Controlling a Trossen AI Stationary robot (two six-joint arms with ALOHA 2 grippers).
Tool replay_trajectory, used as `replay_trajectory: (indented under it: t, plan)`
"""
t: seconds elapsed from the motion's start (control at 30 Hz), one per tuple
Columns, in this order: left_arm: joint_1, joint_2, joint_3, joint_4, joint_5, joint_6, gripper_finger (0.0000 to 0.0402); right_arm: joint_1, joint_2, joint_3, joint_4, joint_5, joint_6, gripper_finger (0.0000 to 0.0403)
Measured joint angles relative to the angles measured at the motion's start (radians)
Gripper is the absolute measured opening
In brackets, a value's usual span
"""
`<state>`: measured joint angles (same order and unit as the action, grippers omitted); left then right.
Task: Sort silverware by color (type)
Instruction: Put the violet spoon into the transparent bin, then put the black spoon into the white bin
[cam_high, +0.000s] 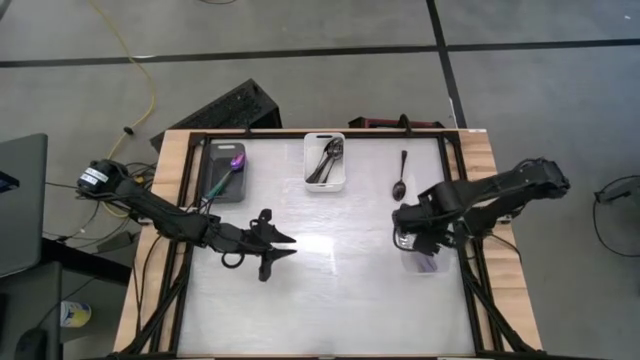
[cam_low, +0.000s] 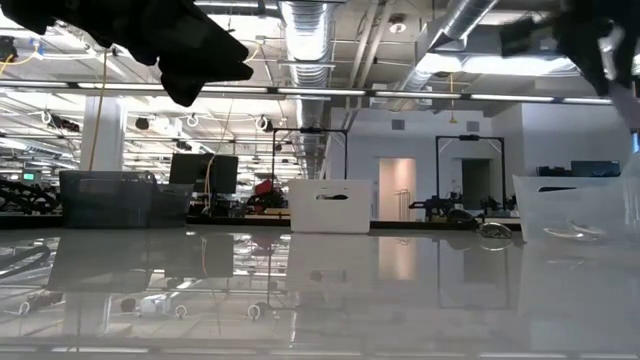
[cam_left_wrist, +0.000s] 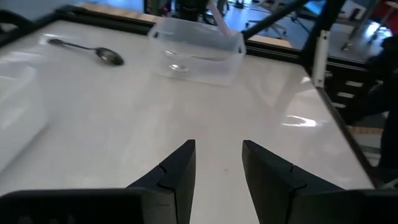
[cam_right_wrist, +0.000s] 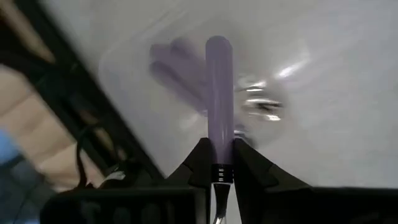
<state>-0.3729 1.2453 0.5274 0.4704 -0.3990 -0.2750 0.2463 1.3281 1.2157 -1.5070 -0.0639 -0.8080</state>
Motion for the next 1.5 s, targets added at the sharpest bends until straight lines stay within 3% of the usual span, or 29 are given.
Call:
replay_trajectory:
  t: [0.3, 0.57, 1.03, 1.17, 1.4, 1.5]
  plan:
    - [0.009, 0.000, 0.000, 0.000, -0.080, 0.072, 0.0116, -0.003, 0.002, -0.205, 0.161, -0.004, -0.111, 0.0060]
    - [0.041, 0.000, 0.000, 0.000, -0.079, 0.073, 0.0116, 0.016, 0.002, -0.239, 0.235, -0.018, -0.115, 0.0063]
    - [0.060, 0.000, 0.000, -0.001, -0.079, 0.073, 0.0116, 0.013, 0.002, -0.239, 0.237, -0.011, 0.005, 0.0194]
    - [0.060, 0.000, 0.000, -0.001, -0.078, 0.073, 0.0116, 0.010, 0.002, -0.222, 0.186, 0.097, 0.042, 0.0225]
    - [0.060, 0.000, 0.000, -0.001, -0.071, 0.073, 0.0116, -0.136, -0.043, -0.071, 0.126, 0.115, 0.124, 0.0233]
    - [0.060, 0.000, 0.000, -0.001, -0.070, 0.074, 0.0116, -0.247, -0.081, -0.036, 0.167, 0.172, 0.025, 0.0227]
